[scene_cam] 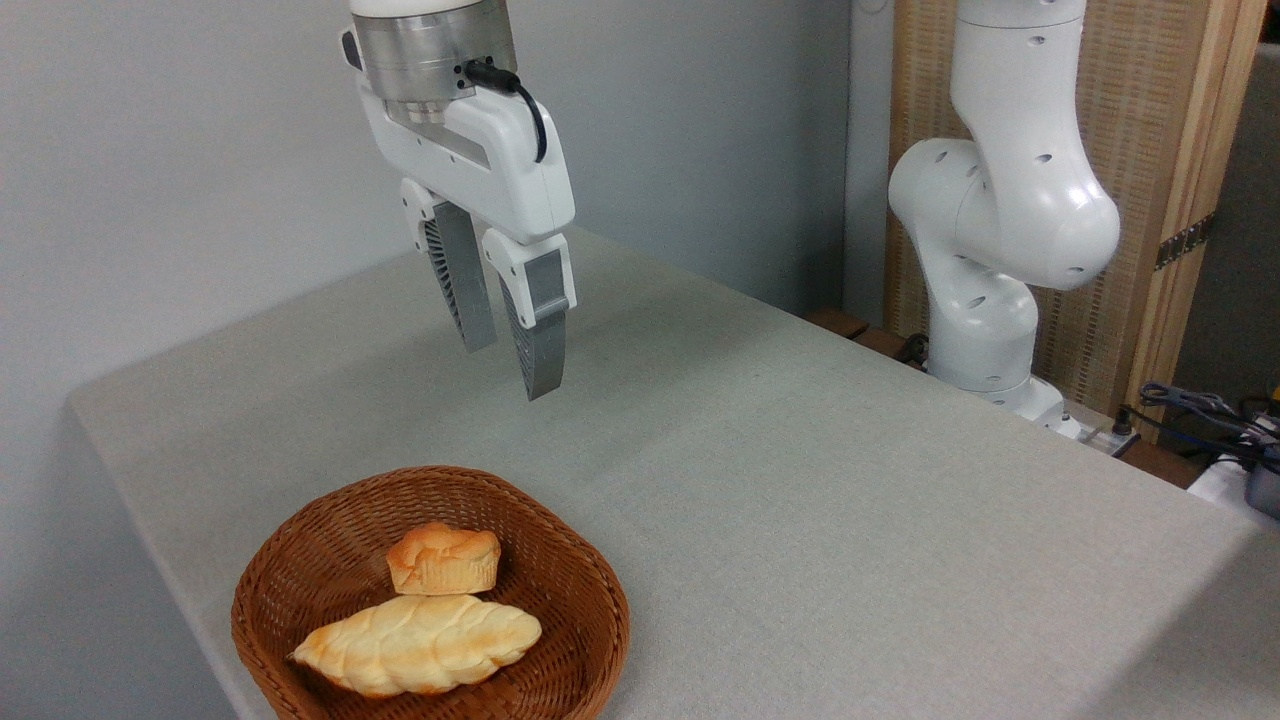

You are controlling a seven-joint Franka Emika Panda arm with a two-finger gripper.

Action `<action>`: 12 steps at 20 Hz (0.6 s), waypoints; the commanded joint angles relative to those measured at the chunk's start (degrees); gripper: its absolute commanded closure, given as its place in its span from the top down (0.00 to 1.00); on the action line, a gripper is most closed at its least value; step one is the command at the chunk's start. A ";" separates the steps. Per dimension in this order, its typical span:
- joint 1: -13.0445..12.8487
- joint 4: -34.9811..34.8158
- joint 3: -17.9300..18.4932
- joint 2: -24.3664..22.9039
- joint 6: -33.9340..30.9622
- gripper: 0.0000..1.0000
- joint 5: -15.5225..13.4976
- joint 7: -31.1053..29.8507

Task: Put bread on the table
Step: 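Lower the open gripper over the small round roll in the basket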

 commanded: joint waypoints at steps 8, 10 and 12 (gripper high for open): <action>-0.68 -0.05 0.02 0.17 4.94 1.00 -1.44 -0.42; -0.68 -0.92 -0.59 0.26 9.06 1.00 -1.53 -0.25; -0.68 -3.11 -1.65 0.26 14.59 1.00 -1.00 0.02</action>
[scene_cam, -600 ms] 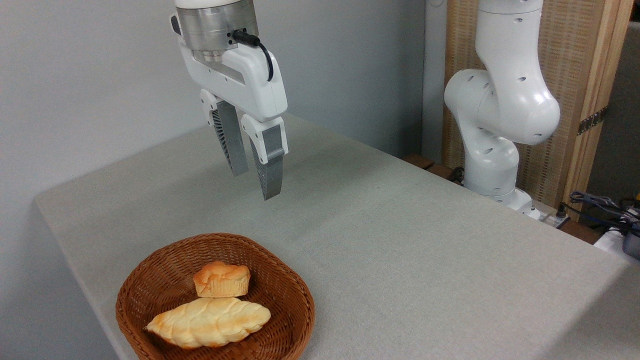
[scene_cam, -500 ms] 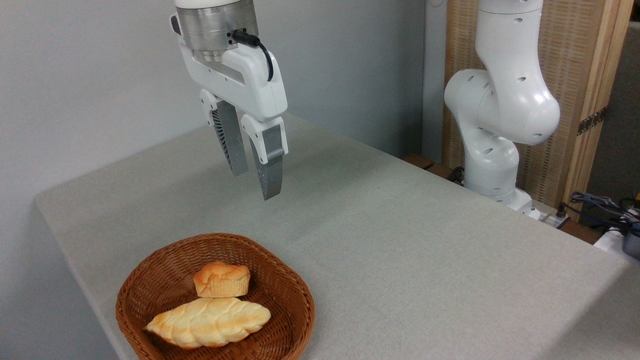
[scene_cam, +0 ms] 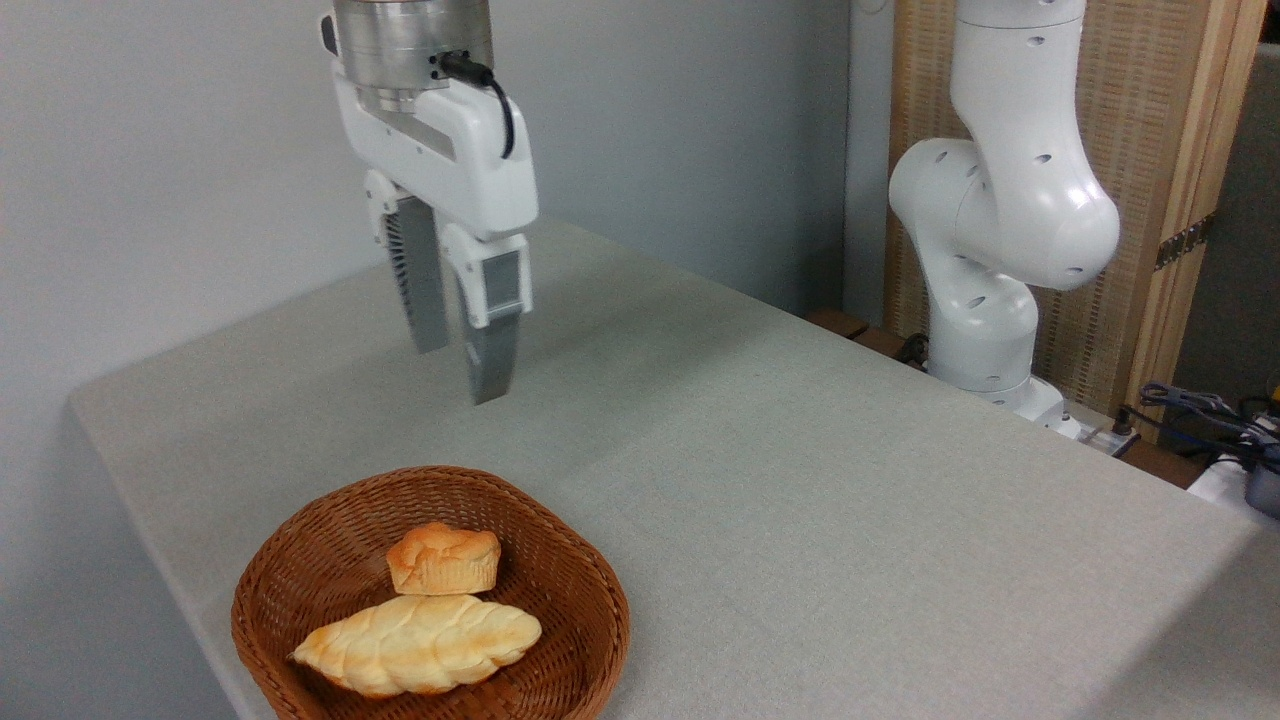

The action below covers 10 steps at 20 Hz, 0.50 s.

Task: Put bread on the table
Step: 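Lower the open gripper over the small round roll in the basket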

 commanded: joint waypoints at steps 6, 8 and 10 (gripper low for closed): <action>-0.29 -10.80 -1.51 1.11 17.65 1.00 0.03 0.02; -0.29 -13.61 -1.60 2.52 21.33 1.00 0.03 0.10; -0.29 -16.77 -1.60 3.13 26.78 1.00 0.12 0.19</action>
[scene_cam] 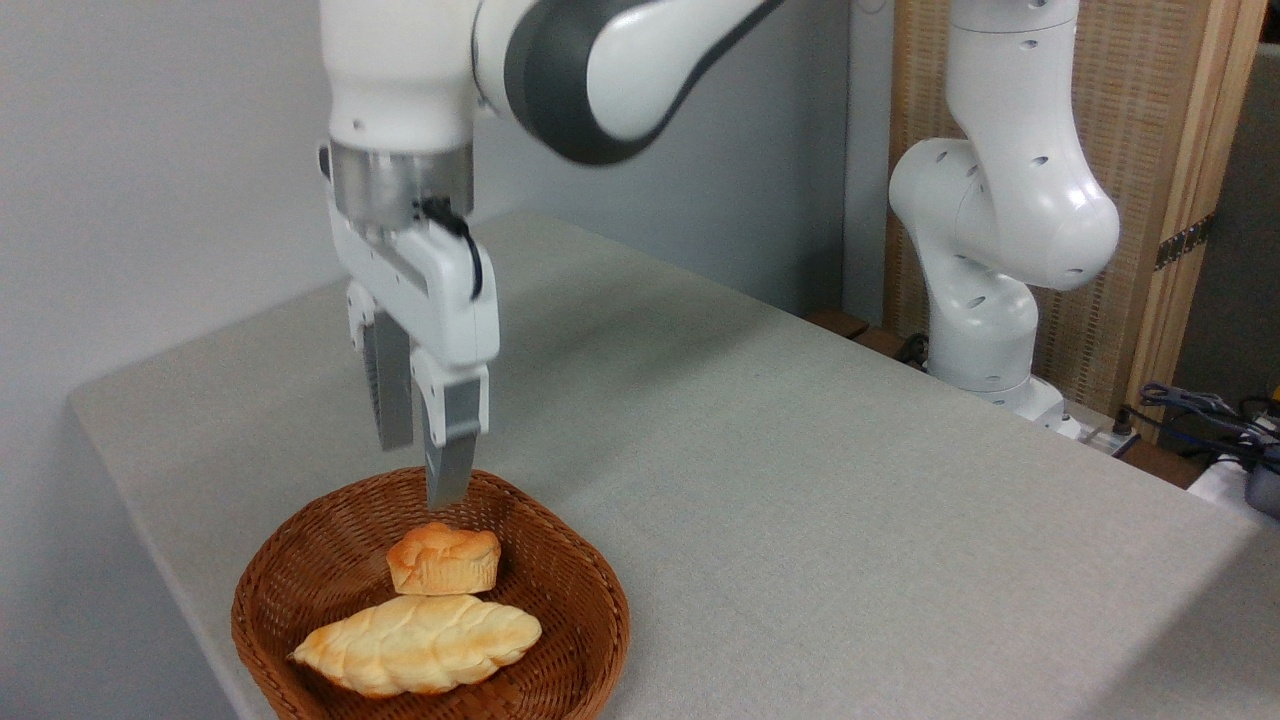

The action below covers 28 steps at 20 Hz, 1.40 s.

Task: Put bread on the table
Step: 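Lower the open gripper over the small round roll in the basket, then close the gripper on the small round roll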

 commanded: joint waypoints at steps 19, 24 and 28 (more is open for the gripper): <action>0.42 -7.98 -0.42 3.10 15.22 0.32 6.44 16.89; 0.42 -8.06 -0.34 3.10 15.13 0.27 6.44 16.80; 0.77 -7.98 -0.34 3.10 15.22 0.24 6.44 16.80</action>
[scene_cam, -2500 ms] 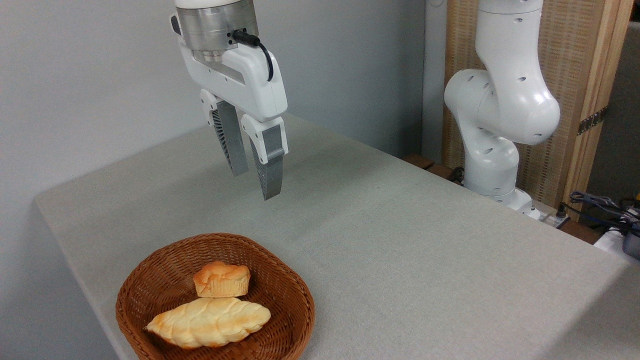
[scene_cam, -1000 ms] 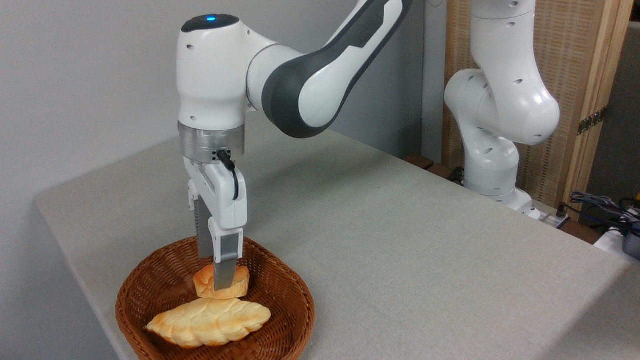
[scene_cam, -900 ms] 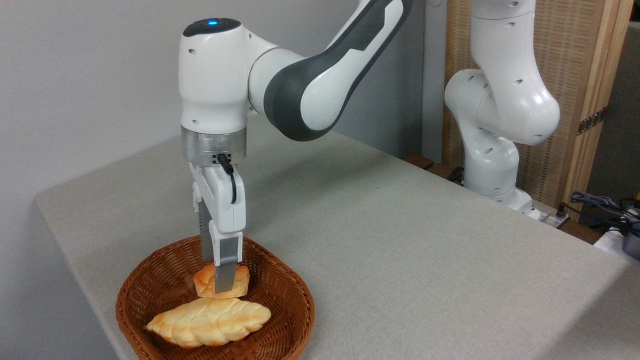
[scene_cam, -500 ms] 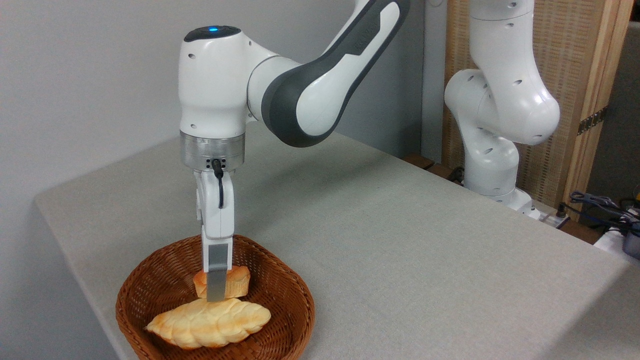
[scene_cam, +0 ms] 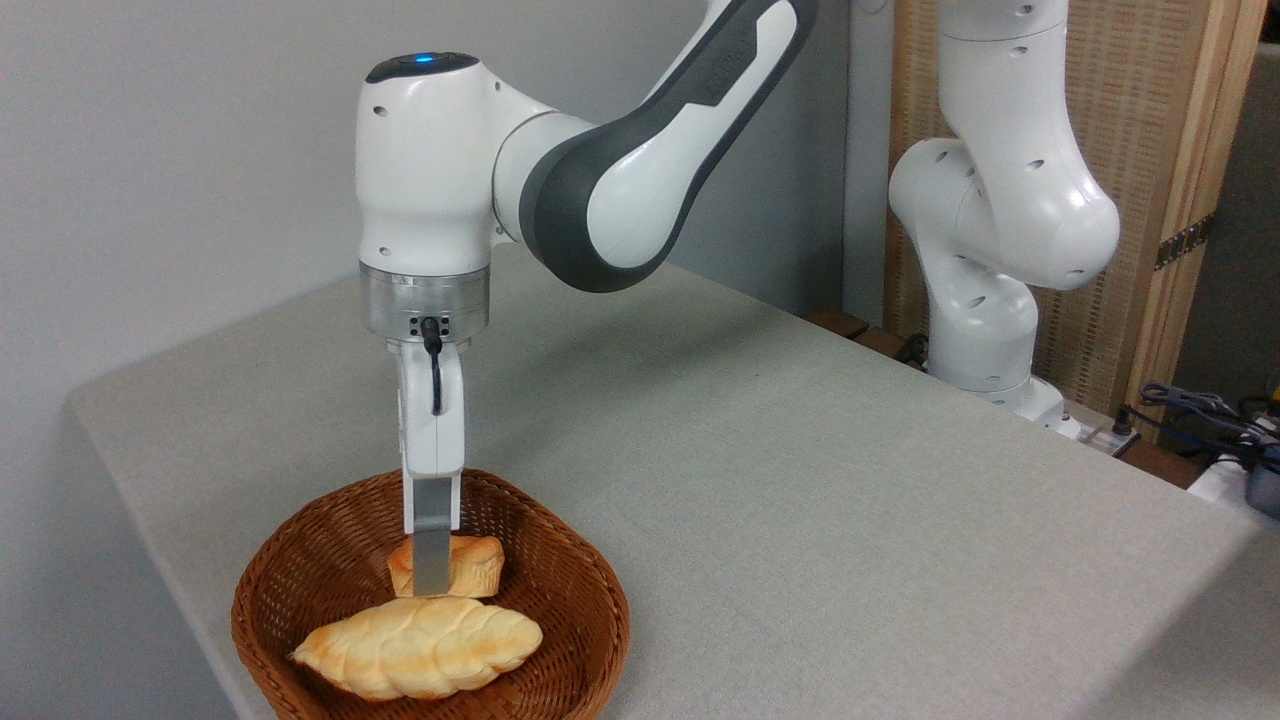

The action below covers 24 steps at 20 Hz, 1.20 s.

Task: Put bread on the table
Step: 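Close the gripper on the small round roll, then lift the roll out of the basket and carry it beside the basket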

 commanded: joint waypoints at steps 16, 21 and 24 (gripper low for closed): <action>0.47 5.93 4.20 -4.63 -14.86 0.25 -17.20 -1.90; 0.47 7.79 7.97 -7.96 -25.85 0.26 -24.34 -2.25; 0.47 6.57 8.95 -10.86 -34.02 0.29 -24.52 -1.64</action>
